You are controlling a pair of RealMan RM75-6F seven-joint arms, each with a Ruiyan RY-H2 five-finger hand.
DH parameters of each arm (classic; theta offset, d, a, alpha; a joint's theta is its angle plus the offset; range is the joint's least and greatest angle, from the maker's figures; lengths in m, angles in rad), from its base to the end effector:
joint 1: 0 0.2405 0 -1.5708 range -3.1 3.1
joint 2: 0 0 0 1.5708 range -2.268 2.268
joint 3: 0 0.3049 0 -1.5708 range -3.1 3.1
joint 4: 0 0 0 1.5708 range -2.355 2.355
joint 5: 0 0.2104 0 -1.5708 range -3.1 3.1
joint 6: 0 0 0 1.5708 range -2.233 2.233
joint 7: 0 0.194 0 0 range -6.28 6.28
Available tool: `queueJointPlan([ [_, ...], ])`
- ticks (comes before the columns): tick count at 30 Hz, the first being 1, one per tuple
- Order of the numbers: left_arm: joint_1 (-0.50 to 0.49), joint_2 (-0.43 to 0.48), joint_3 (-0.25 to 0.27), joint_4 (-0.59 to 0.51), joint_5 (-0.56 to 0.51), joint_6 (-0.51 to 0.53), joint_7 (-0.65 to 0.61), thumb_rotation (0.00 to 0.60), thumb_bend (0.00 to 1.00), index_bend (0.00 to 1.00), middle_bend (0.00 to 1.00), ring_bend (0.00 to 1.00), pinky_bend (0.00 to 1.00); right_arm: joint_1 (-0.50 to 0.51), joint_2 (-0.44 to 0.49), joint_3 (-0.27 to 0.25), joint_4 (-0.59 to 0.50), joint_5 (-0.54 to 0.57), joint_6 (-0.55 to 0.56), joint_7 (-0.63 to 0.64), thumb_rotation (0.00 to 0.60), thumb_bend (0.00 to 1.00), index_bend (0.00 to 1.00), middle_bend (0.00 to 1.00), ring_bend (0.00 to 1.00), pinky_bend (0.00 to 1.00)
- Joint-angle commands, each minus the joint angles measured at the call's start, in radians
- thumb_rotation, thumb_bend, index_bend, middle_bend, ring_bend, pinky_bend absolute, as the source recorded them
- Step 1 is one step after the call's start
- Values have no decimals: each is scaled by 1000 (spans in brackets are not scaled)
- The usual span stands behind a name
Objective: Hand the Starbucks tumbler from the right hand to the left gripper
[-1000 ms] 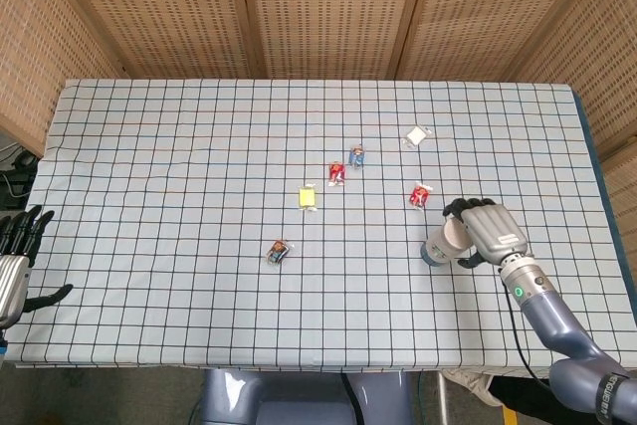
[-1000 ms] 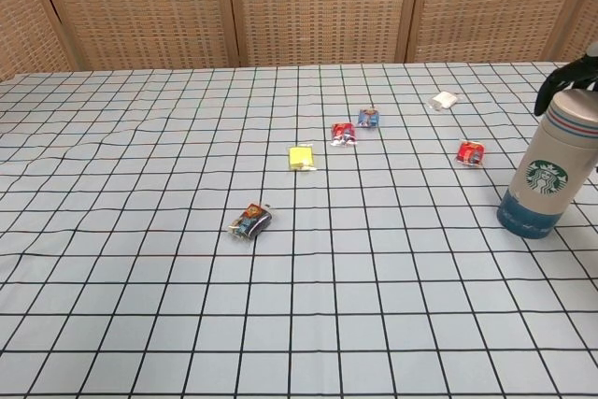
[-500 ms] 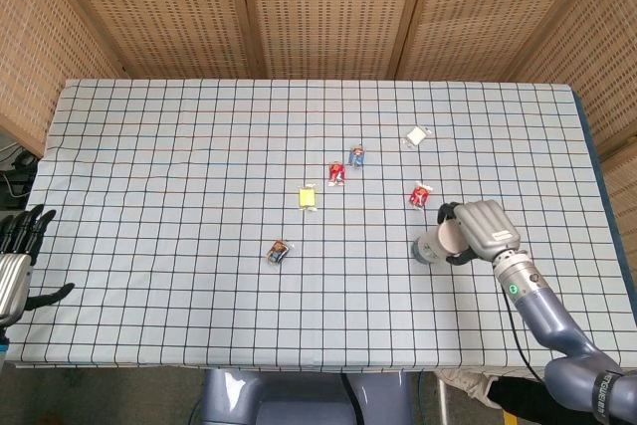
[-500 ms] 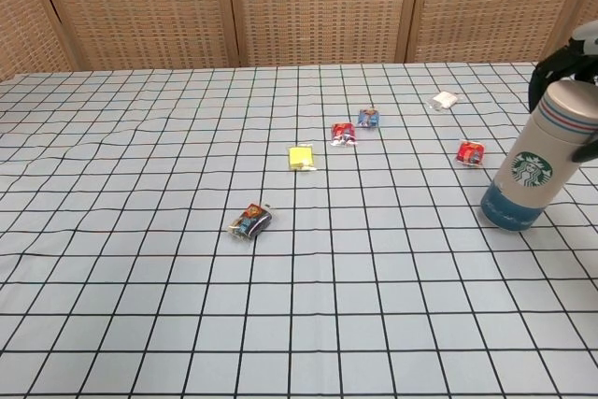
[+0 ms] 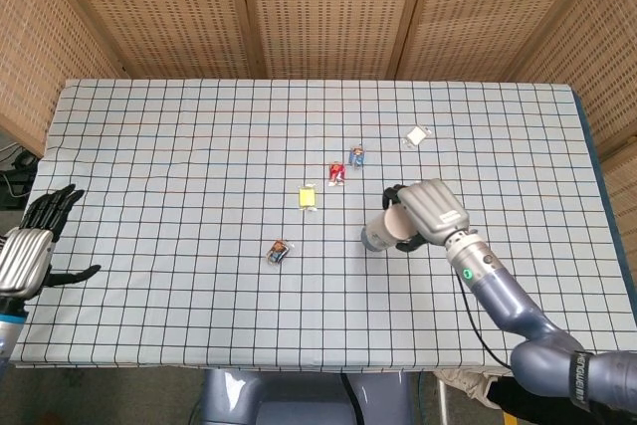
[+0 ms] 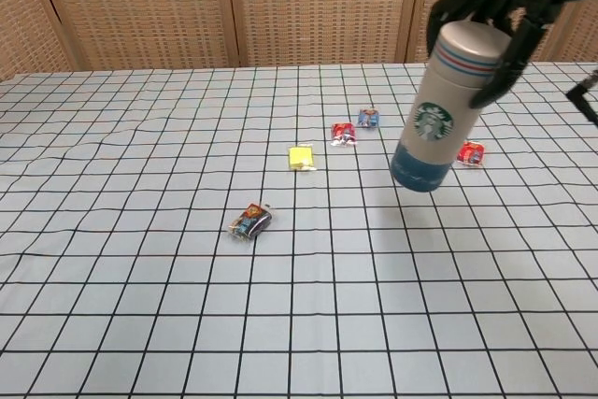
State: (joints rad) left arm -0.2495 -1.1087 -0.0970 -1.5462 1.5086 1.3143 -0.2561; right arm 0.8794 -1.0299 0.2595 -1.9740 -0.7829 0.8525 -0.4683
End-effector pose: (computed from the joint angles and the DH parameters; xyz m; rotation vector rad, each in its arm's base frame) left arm -0.3315 0.3028 0.1697 -1.4774 -1.0386 -1.0786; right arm -0.1029 -0.4220 0.1096 1.9191 -0.9477 0.8624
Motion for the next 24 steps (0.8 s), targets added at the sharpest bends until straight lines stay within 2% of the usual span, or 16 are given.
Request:
queueJointPlan([
  [1, -96, -22, -21, 69, 56, -79, -177, 600, 0, 0, 0, 0, 0, 170, -98, 32, -14, 192, 27, -135, 600, 405, 603, 573, 612, 655],
  [5, -177, -30, -26, 63, 71, -170, -325, 600, 0, 0, 0, 0, 0, 299, -183, 50, 1, 341, 75, -212, 600, 414, 604, 574, 613, 655],
  [8, -227, -50, -31, 68, 71, -224, -376, 600, 0, 0, 0, 0, 0, 364, -221, 63, 9, 415, 95, -239, 600, 418, 604, 574, 613, 655],
  [14, -320, -118, -44, 91, 47, -335, -446, 600, 0, 0, 0, 0, 0, 443, -292, 67, 39, 465, 152, -280, 600, 427, 604, 574, 612, 655],
  [19, -406, -220, -36, 123, 65, -408, -509, 600, 0, 0, 0, 0, 0, 486, -352, 69, 75, 485, 186, -289, 600, 428, 604, 574, 613, 655],
  [24, -445, -335, -32, 182, 84, -381, -573, 600, 0, 0, 0, 0, 0, 513, -381, 83, 76, 514, 217, -289, 600, 427, 604, 574, 613, 655],
])
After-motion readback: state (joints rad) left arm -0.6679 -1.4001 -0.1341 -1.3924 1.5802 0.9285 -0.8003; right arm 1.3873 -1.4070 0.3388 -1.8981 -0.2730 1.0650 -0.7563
